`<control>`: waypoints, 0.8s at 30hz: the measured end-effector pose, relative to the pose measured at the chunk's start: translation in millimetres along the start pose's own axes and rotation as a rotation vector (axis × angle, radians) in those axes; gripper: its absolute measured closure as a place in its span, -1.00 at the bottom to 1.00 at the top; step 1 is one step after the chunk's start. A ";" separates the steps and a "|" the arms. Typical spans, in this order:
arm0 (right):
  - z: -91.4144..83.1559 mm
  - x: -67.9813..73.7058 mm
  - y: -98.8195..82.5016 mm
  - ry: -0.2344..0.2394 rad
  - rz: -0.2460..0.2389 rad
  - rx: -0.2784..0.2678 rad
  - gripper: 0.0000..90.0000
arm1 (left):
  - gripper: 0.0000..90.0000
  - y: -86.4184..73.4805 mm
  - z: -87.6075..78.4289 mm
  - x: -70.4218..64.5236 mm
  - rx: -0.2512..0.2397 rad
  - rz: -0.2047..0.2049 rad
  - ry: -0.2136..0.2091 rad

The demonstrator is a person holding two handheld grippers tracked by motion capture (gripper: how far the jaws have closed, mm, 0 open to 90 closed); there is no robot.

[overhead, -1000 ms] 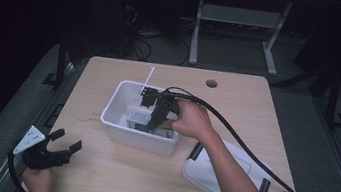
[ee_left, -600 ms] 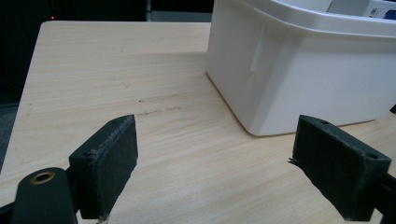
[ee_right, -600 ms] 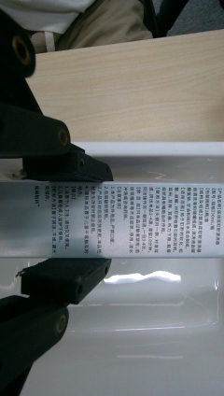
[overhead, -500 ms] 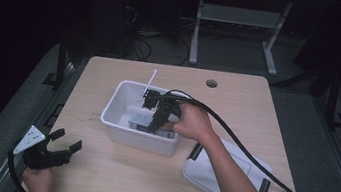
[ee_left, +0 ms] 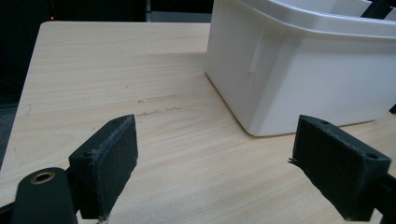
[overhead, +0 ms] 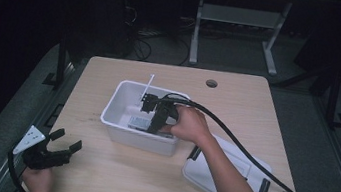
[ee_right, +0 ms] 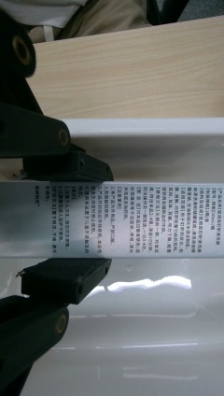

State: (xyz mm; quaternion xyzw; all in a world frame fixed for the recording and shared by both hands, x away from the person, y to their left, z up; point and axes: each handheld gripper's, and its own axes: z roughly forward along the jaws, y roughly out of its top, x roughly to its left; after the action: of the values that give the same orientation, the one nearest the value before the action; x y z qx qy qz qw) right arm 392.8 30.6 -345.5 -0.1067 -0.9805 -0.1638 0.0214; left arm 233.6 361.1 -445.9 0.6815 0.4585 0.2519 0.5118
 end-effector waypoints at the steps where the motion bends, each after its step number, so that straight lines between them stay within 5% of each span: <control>1: 1.5 -0.6 0.3 0.001 -0.008 0.003 0.23 | -0.71 0.0 -0.1 0.1 0.000 0.000 0.001; 24: 19.4 -5.6 1.9 0.024 -0.002 0.059 0.21 | -0.71 0.3 -2.0 1.2 -0.005 -0.003 0.005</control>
State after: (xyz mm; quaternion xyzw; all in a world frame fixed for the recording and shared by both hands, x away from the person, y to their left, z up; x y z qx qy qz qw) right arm 398.6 37.6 -363.7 -0.1030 -0.9847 -0.1359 0.0362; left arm 232.6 363.1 -445.1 0.6789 0.4599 0.2540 0.5129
